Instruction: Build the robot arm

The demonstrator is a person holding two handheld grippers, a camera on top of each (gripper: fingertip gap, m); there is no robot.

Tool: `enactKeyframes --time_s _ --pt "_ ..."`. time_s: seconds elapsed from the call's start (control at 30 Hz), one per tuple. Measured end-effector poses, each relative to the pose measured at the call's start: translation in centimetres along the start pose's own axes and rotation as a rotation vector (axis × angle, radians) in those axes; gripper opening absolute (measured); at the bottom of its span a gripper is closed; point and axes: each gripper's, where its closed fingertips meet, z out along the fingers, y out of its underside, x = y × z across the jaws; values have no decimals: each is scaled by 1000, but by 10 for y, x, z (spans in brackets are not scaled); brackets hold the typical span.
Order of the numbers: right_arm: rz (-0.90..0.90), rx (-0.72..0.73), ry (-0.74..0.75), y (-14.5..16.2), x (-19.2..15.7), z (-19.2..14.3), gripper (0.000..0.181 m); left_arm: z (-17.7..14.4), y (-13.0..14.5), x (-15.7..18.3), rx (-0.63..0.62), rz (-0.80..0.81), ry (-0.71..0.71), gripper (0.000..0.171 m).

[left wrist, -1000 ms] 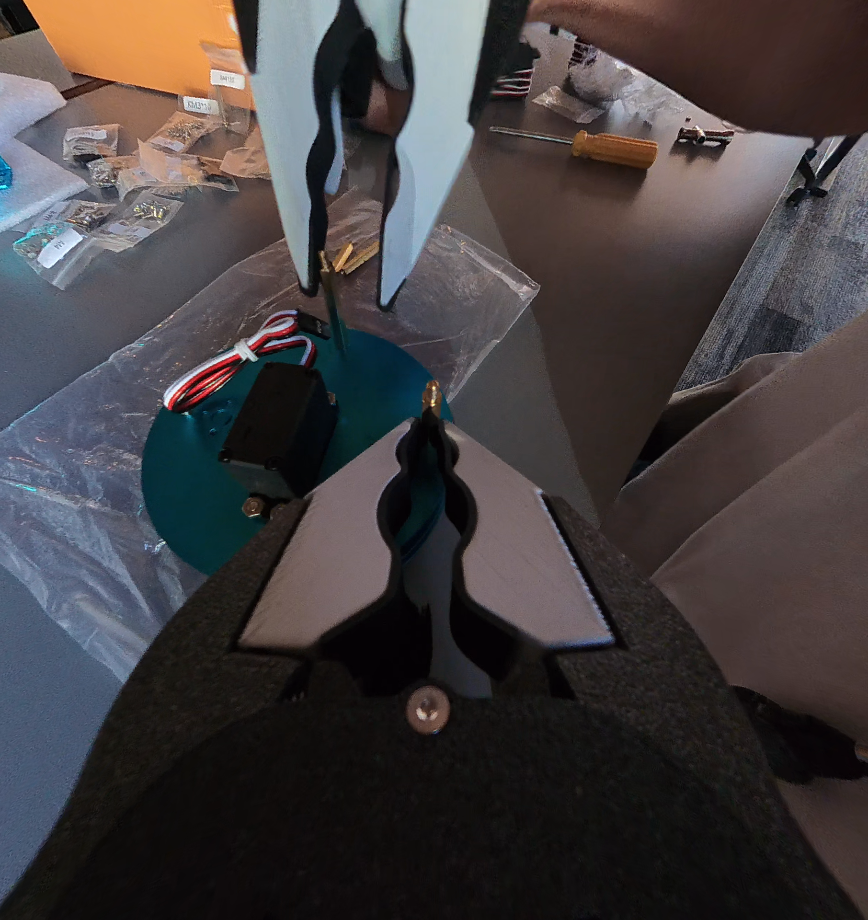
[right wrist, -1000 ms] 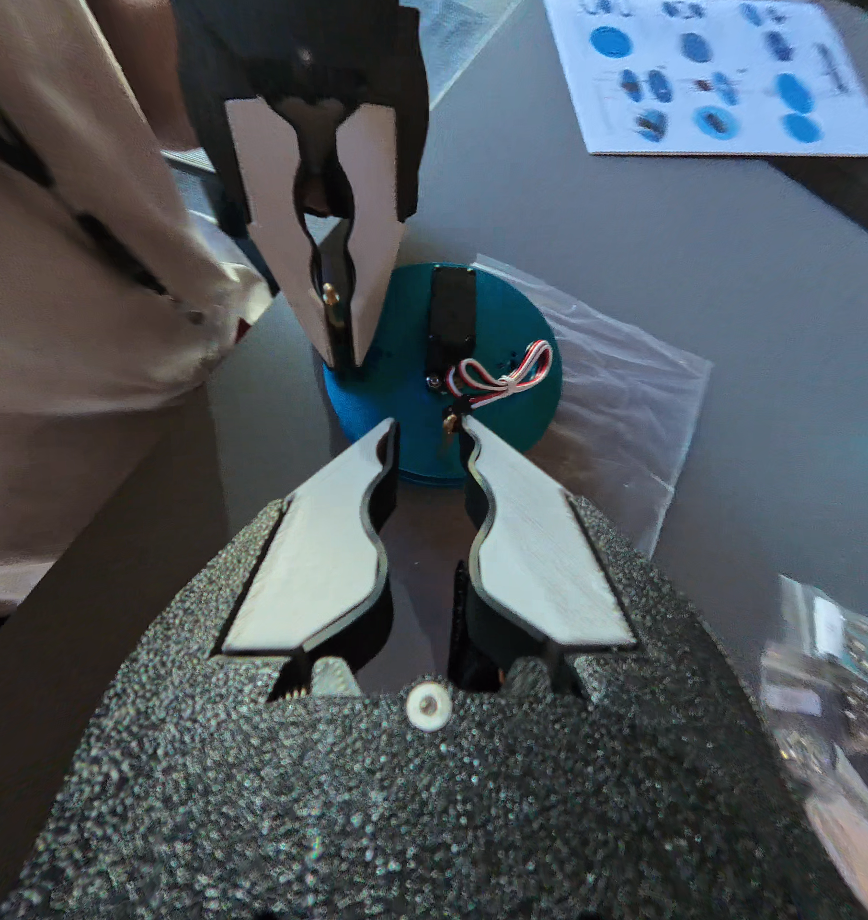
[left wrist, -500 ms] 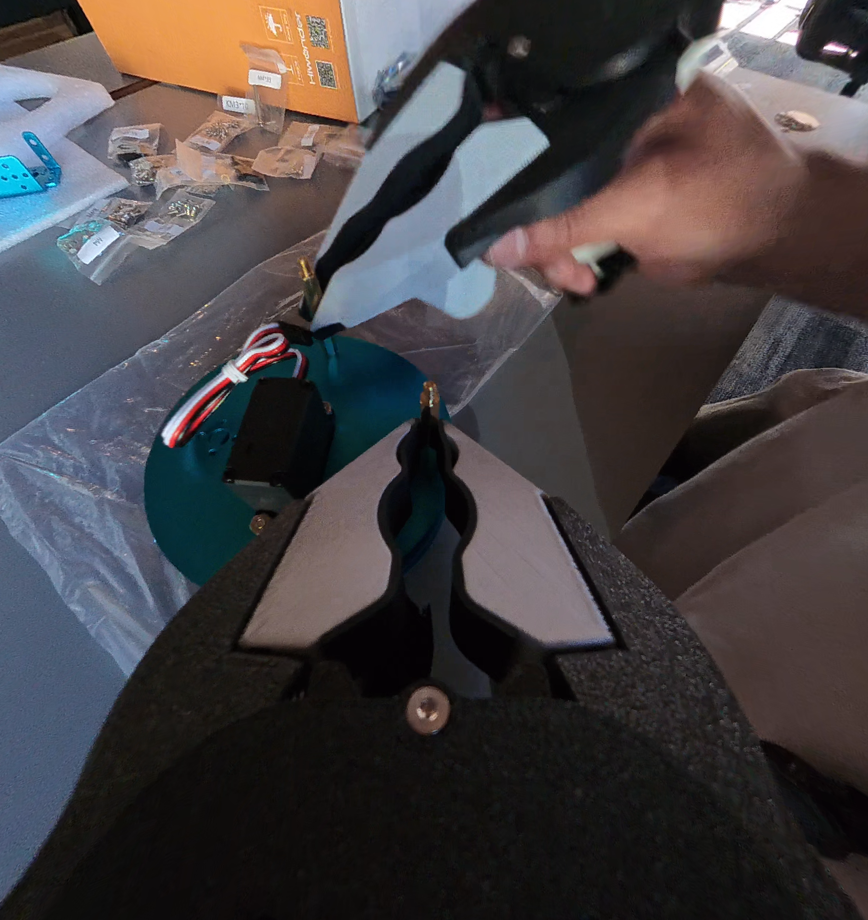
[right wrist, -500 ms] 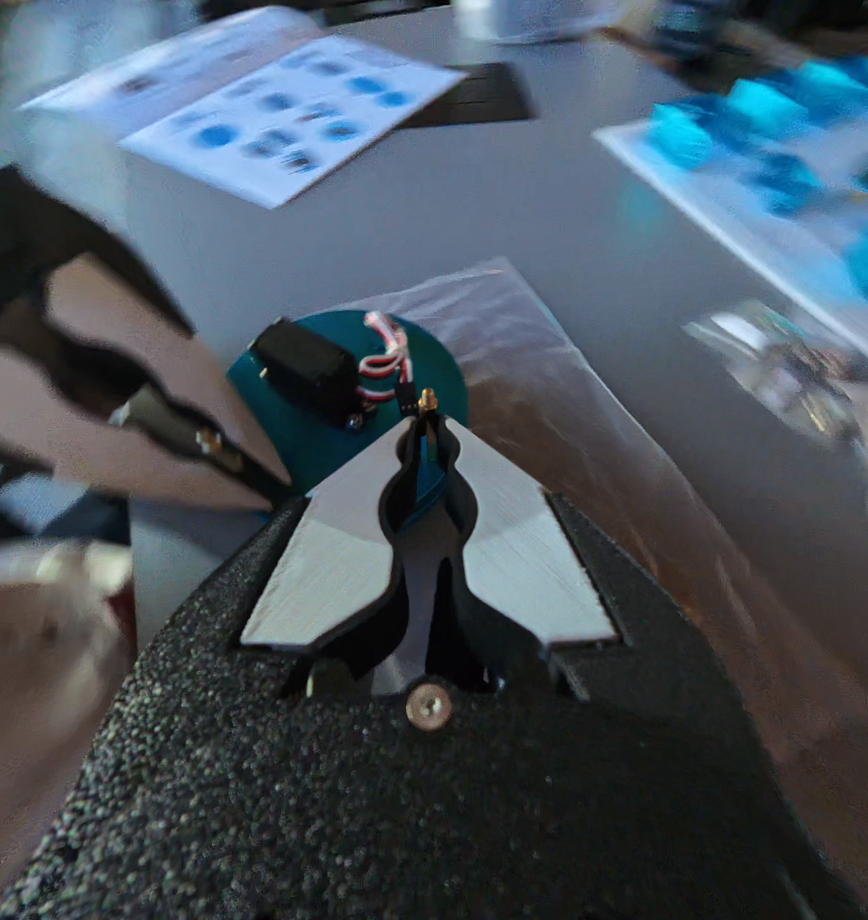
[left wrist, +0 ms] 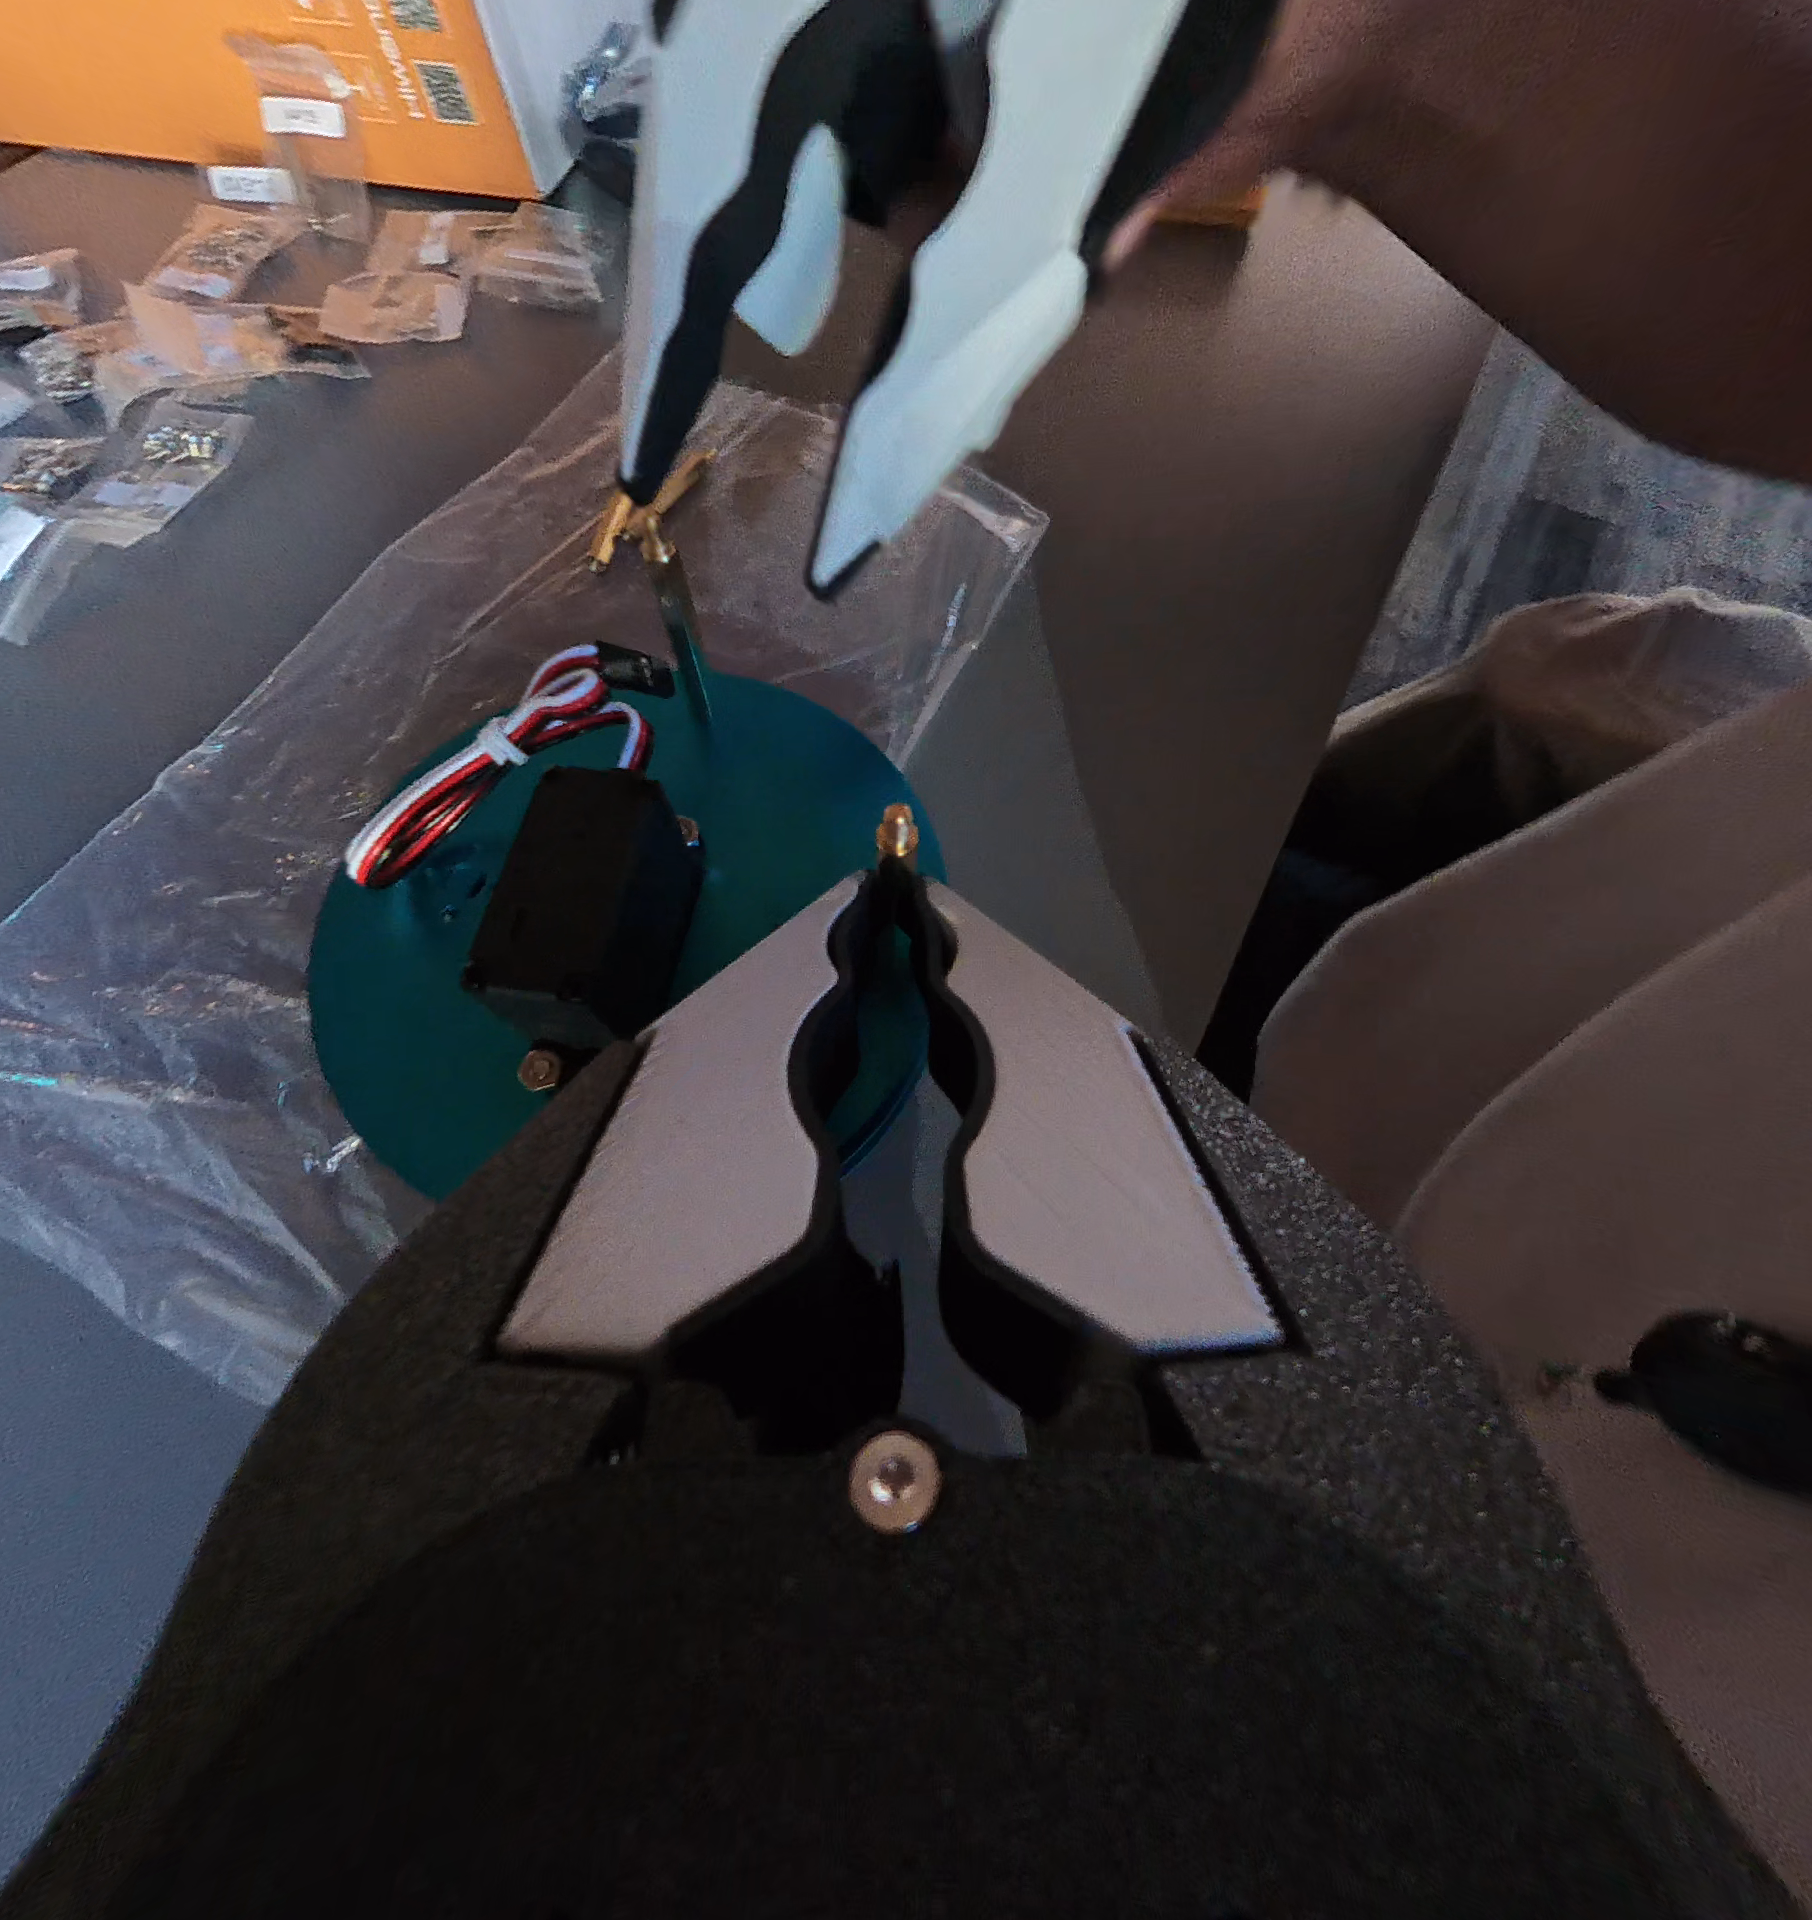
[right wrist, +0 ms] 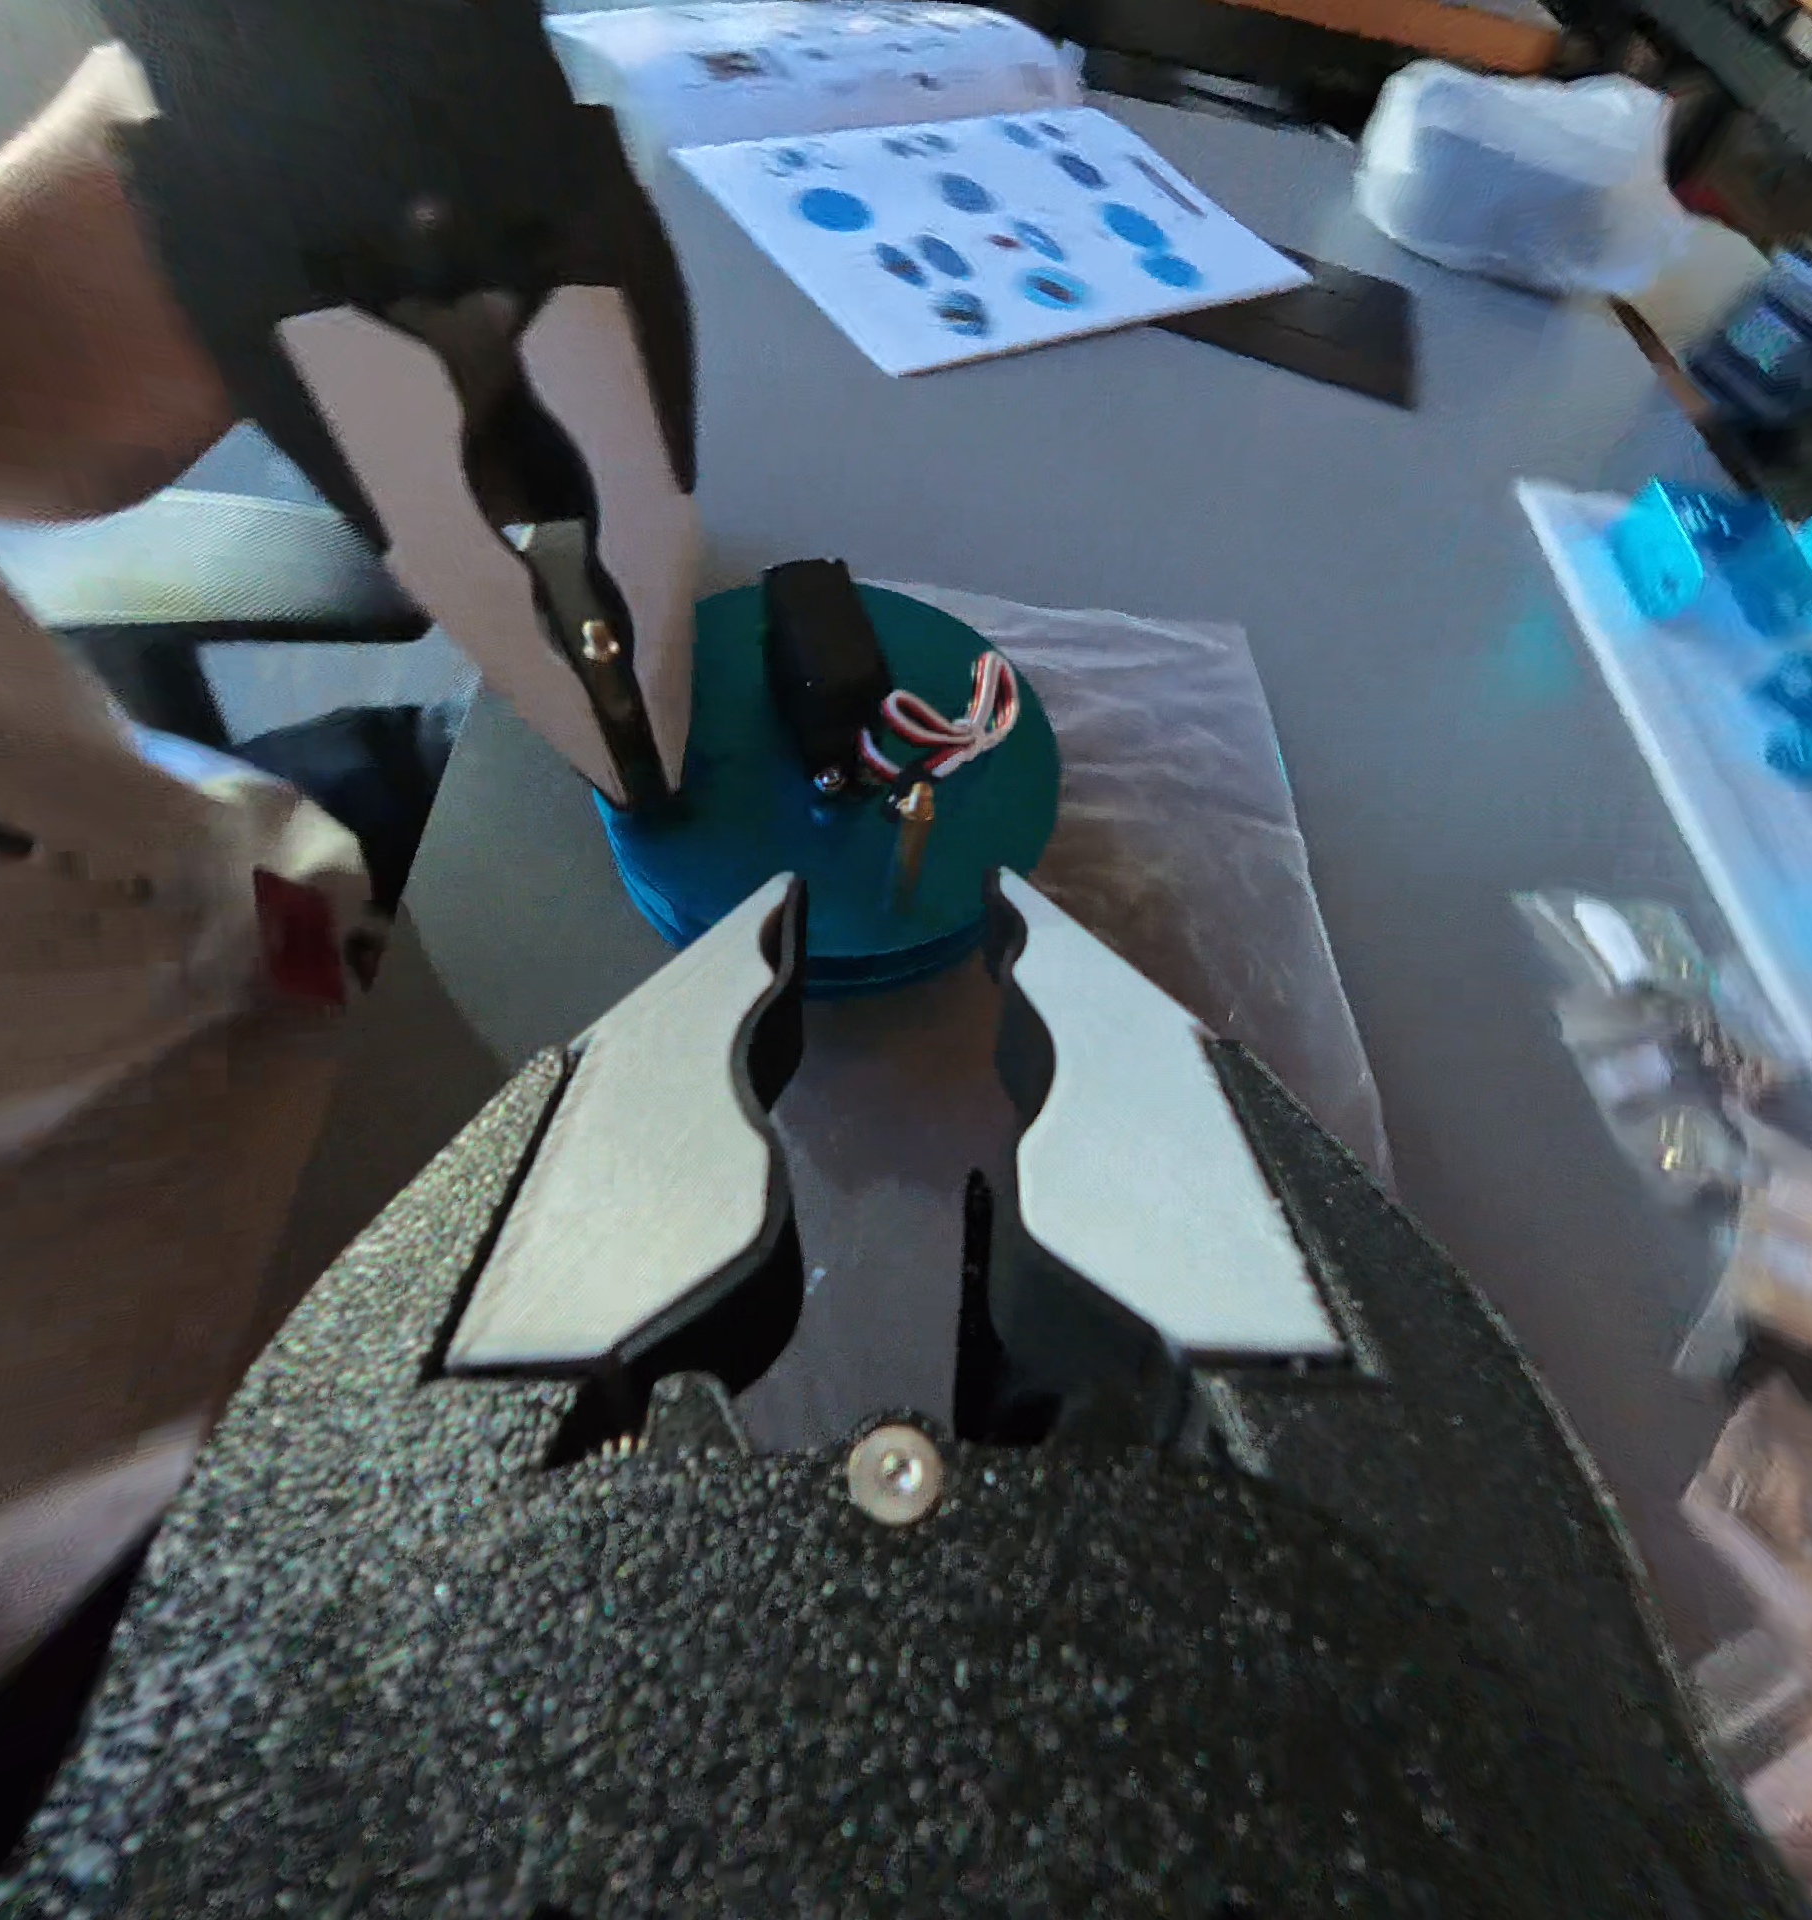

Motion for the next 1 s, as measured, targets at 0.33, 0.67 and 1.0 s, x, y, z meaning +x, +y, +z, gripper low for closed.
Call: enactKeyframes --time_s 0.33,0.67,1.0 --pt "-57 -73 -382 2 -6 27 5 -1 2 2 -17 49 74 5" --pt "341 -73 429 4 14 28 5 6 -2 0 -20 30 -6 4" --pt "349 191 308 -24 0 -3 24 -11 9 -10 -104 167 -19 7"
